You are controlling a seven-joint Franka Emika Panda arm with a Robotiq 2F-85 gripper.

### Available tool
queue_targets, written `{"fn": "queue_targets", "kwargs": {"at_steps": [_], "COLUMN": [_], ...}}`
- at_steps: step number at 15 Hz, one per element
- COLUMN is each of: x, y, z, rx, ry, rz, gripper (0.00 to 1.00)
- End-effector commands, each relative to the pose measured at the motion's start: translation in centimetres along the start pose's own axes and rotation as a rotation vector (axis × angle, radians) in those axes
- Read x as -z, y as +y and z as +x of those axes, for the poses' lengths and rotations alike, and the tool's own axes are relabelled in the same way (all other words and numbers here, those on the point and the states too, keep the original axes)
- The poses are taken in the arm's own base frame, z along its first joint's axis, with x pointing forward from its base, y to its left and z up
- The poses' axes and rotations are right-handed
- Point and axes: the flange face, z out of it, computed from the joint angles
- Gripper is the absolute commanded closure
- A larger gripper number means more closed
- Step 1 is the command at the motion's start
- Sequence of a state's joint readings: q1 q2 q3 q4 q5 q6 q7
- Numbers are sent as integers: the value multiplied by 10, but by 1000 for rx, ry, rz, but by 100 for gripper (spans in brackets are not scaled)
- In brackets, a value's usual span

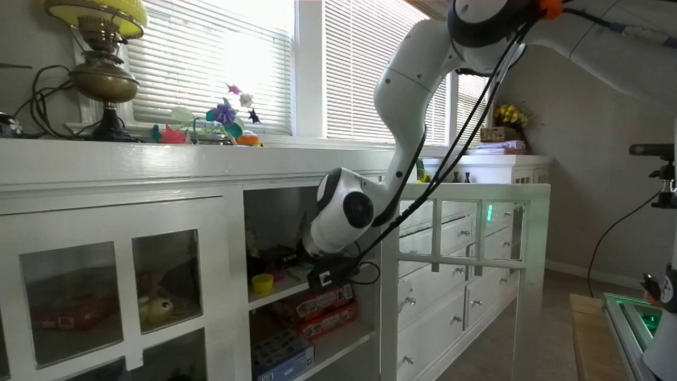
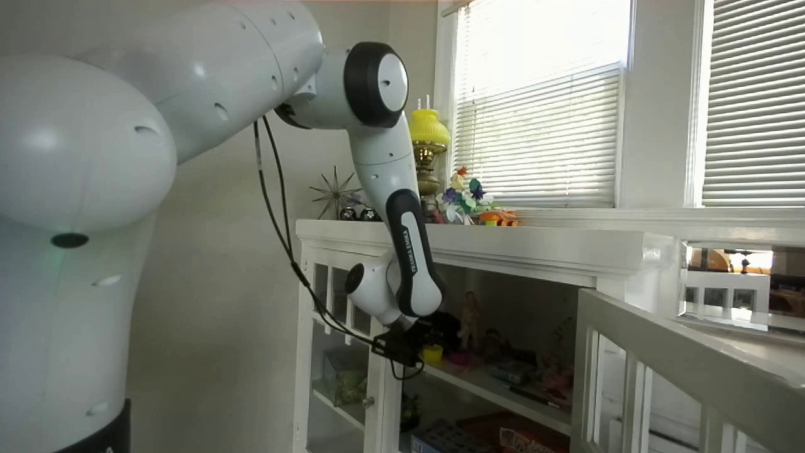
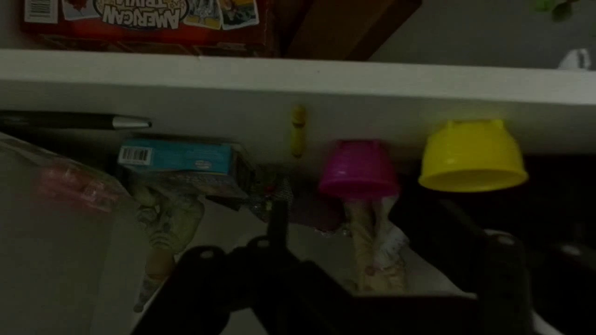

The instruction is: Take an object out of the yellow bowl

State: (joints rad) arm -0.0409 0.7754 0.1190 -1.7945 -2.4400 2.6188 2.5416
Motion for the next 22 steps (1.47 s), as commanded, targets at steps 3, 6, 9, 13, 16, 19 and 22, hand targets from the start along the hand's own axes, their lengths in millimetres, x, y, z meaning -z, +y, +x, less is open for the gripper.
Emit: {"fn": "queue_targets", "kwargs": {"at_steps": [3, 6, 9, 13, 16, 19, 22], "x": [109, 150, 192, 236, 247, 252, 250], "y": [-2, -5, -6, 0, 6, 6, 5], "z": [13, 18, 18, 8, -21, -49, -49], "rx": [137, 250, 381, 496, 533, 535, 545], "ry": [-194, -260, -321, -403, -497, -581, -576], "rz": [-30, -4, 101, 277, 373, 468, 442], "gripper": [0, 0, 0, 0, 0, 0, 0]}}
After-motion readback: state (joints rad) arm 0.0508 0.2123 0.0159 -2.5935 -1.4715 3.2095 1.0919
